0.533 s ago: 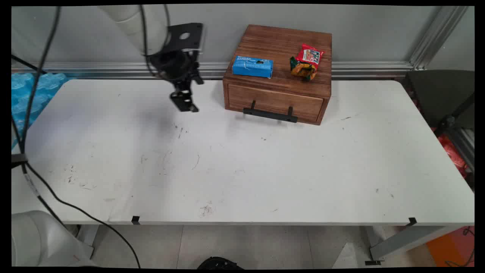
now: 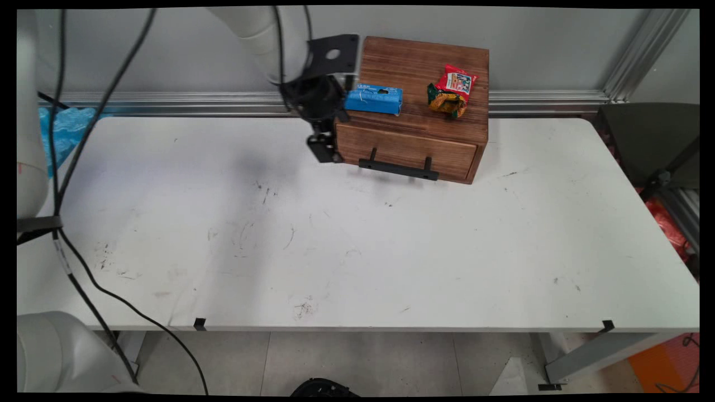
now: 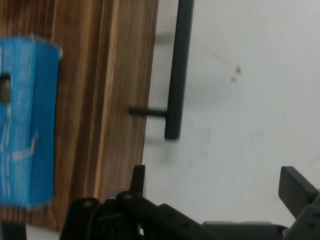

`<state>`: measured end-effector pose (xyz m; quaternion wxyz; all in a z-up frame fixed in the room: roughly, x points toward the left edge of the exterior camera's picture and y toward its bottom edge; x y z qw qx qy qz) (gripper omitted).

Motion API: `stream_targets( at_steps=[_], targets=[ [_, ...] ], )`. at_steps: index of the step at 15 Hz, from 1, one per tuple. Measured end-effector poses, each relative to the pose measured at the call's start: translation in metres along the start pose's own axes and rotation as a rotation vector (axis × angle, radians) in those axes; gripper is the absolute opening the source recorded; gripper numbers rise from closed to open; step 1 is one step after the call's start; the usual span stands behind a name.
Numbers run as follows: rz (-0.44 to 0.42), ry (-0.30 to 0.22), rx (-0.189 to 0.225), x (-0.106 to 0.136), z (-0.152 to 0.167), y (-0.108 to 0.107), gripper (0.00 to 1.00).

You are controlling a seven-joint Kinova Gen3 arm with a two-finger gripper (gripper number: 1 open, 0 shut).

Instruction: Open the drawer

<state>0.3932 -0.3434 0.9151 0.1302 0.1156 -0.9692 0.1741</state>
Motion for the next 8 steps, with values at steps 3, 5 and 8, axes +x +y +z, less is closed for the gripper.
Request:
stream_targets(
  at_steps=[3,5,8],
  targets=[
    [0.002,0.02,0.003,0.02,0.016,-0.004,1.0],
    [0.0,0.025,0.003,0.03,0.028,-0.007,1.0],
    [-0.004,0.019,-0.012,0.035,0.041,-0.008,1.0]
  ],
)
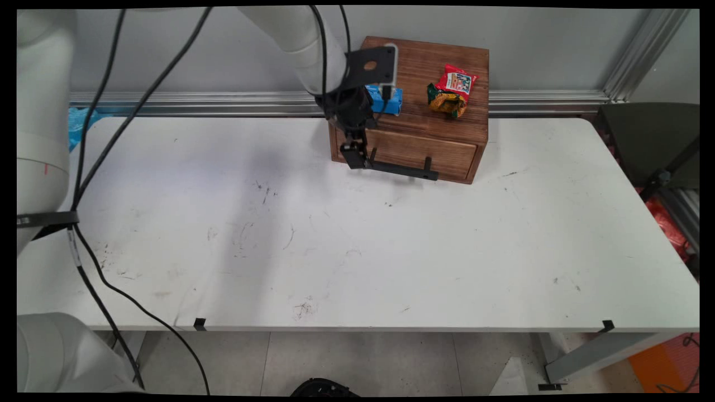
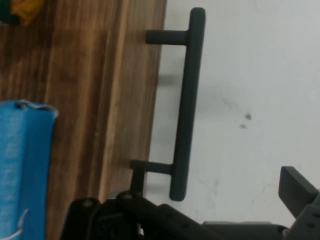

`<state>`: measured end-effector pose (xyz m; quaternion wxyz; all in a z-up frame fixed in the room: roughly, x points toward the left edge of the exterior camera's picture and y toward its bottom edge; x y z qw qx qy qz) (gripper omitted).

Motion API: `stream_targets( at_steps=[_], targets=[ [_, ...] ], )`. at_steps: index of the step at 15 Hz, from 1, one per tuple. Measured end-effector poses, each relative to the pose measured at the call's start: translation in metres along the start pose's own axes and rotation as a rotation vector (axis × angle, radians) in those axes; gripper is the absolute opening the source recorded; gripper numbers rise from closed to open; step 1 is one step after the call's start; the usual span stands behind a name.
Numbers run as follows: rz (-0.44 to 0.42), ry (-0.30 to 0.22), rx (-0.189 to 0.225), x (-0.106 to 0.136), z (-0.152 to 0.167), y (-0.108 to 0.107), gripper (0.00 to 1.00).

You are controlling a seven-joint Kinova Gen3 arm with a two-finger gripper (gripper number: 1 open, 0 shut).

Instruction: Open the drawer

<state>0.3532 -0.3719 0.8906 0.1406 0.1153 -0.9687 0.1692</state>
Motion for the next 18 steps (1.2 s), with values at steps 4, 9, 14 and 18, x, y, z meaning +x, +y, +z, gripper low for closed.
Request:
stream_targets(
  at_steps=[4,9,14,18],
  targets=[
    [-0.005,-0.01,-0.028,0.006,0.021,0.003,1.0],
    [-0.016,-0.012,-0.049,0.01,0.046,0.003,1.0],
    [-0.031,-0.011,-0.073,0.01,0.068,0.002,1.0],
    [-0.036,-0.009,-0.08,0.01,0.081,-0.001,1.0]
  ],
)
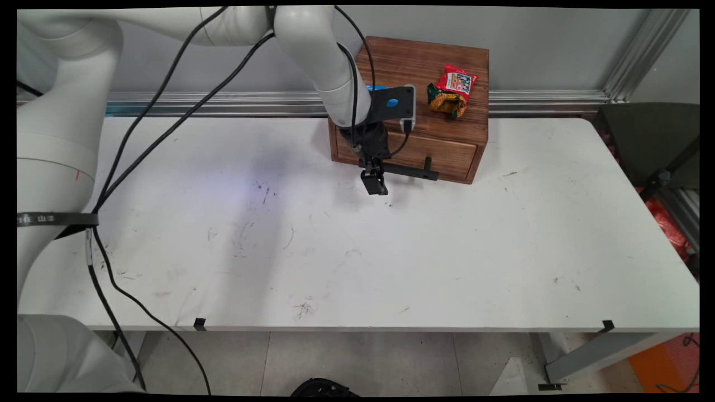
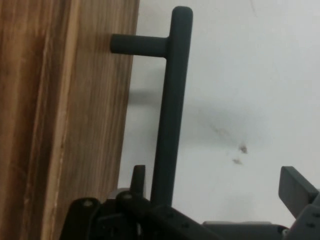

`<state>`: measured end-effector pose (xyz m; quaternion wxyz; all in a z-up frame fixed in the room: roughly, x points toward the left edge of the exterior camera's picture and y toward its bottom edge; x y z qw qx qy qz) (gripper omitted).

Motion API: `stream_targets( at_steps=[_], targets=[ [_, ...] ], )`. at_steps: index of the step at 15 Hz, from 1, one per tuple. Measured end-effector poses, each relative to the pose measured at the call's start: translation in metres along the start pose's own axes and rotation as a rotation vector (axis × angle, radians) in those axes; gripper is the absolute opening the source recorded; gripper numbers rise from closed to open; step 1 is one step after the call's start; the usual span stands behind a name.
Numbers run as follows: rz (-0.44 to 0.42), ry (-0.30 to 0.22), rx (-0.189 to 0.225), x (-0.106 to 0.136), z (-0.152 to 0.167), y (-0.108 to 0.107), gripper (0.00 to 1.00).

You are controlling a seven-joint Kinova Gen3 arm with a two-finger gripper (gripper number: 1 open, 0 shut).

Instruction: Open the drawer

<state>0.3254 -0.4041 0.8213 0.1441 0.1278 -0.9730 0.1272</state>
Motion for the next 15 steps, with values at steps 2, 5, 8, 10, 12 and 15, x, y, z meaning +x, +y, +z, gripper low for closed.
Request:
stream_targets(
  at_steps=[2,5,8,10,12,15],
  targets=[
    [-0.002,0.001,-0.003,0.0,0.005,-0.002,1.0],
    [-0.013,-0.002,-0.013,-0.002,0.011,-0.002,1.0],
    [-0.024,-0.009,-0.02,-0.008,0.016,-0.001,1.0],
    [-0.029,-0.013,-0.021,-0.012,0.019,-0.001,1.0],
    [-0.035,-0.017,-0.021,-0.015,0.021,-0.001,1.0],
    [-0.043,-0.019,-0.023,-0.017,0.023,0.001,1.0]
  ],
)
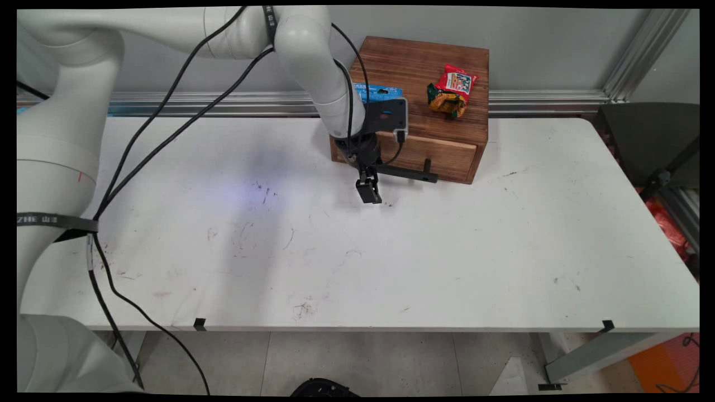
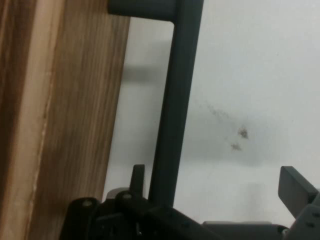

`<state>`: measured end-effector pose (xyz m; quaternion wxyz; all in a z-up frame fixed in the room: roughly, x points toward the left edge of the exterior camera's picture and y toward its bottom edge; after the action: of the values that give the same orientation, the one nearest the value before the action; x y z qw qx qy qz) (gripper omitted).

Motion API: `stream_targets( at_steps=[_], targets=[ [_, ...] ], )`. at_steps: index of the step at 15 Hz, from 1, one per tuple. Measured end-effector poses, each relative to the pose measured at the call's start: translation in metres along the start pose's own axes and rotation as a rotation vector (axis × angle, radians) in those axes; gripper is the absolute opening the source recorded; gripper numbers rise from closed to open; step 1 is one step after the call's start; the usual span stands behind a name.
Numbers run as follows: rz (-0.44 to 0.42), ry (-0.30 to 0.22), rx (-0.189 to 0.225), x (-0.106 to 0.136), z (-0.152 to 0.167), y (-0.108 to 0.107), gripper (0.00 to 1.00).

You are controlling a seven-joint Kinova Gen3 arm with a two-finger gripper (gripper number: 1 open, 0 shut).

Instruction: Open the drawer

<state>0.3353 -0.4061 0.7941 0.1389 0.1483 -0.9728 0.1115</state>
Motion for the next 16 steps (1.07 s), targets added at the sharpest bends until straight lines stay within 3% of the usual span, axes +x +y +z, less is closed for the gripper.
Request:
stream_targets(
  at_steps=[5,16],
  targets=[
    [-0.021,0.0,-0.001,0.0,0.001,0.011,1.0],
    [-0.048,-0.021,0.005,0.0,-0.003,0.061,1.0]
  ],
)
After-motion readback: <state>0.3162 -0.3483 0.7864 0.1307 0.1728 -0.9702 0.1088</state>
